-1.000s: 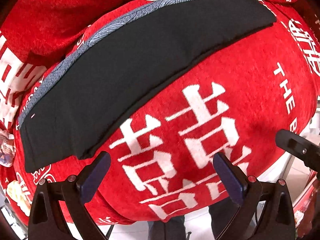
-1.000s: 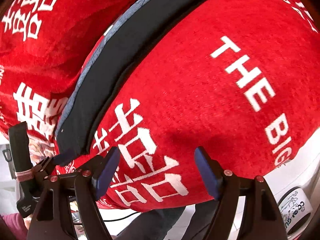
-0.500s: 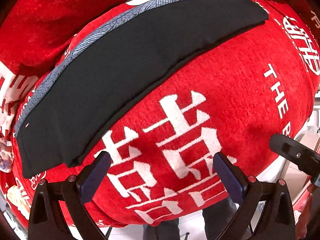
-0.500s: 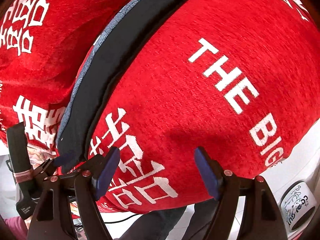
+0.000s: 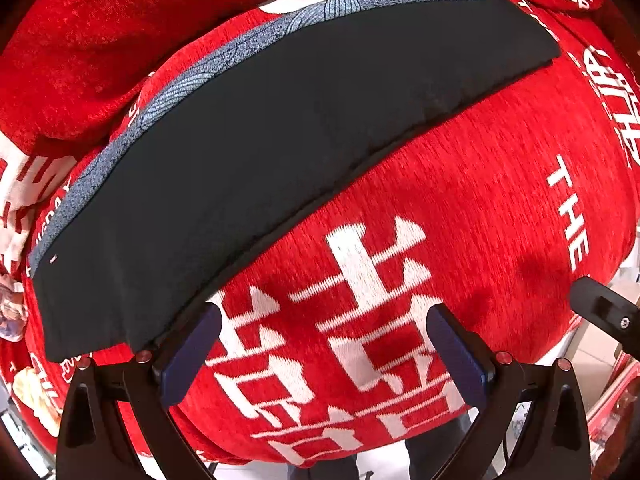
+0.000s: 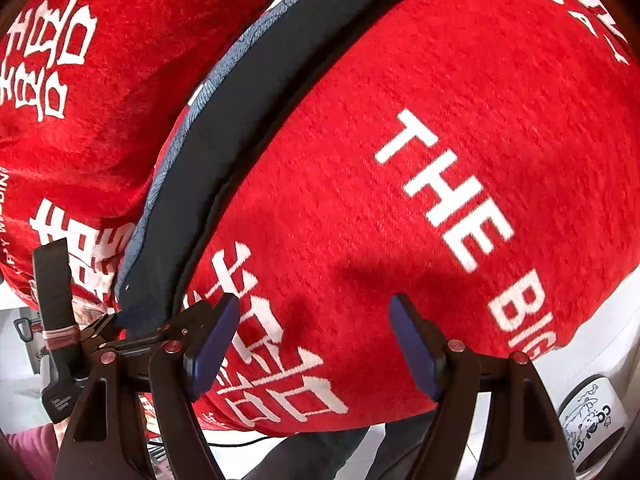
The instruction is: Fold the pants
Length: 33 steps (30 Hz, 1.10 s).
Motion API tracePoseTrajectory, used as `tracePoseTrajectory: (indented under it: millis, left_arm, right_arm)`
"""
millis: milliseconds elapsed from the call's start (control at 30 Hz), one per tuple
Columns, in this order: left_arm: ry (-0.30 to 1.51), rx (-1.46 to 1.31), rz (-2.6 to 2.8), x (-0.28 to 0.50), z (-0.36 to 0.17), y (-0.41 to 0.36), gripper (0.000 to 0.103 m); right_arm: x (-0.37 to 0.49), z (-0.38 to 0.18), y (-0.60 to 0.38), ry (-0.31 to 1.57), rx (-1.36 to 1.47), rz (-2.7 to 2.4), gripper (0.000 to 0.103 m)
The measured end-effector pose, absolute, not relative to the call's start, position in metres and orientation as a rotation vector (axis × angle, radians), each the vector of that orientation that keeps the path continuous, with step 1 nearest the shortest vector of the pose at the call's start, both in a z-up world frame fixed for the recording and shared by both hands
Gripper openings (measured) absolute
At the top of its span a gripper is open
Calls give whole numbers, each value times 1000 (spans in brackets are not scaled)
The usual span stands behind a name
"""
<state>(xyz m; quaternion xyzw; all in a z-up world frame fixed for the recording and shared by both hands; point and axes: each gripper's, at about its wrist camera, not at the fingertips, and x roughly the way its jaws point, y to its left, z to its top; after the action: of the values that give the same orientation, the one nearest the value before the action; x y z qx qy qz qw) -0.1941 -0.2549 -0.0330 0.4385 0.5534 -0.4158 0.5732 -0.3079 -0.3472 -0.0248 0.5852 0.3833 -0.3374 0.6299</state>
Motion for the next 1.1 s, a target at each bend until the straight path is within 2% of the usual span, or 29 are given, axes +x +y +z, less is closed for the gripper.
tracePoseTrajectory:
  millis: [467,800,1033,1100]
  left_arm:
    - [1305,949,-928,-188,-35,-283,103]
    - [1244,714,-792,-133,-18,-328,103]
    - [1278,636,-690,-120,-44,-348,103]
    - [1309,645,-674,-122,-59,-348,103]
  right_arm:
    - [-313,-19,-397,852,1304,-724,80]
    - [-325,-8,-480,763,1288,-753,80]
    - [-342,-20,-546,634,1338,-882,80]
    - [-342,-28,-561,628,1360,-900,74]
